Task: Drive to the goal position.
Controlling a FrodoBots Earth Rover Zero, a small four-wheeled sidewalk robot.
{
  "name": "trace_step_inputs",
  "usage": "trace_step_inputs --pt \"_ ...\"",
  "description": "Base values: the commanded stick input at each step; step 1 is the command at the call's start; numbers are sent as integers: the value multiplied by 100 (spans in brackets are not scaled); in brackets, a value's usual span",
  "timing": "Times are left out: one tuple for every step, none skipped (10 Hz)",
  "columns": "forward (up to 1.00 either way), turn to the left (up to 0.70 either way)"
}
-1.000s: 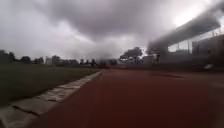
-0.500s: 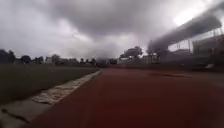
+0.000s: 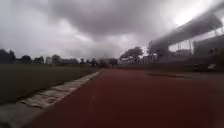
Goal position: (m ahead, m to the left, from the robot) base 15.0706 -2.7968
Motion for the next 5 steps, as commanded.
trace_step_inputs --pt "50 0" --pt "50 0" --pt "50 0" --pt "50 0" --pt "50 0"
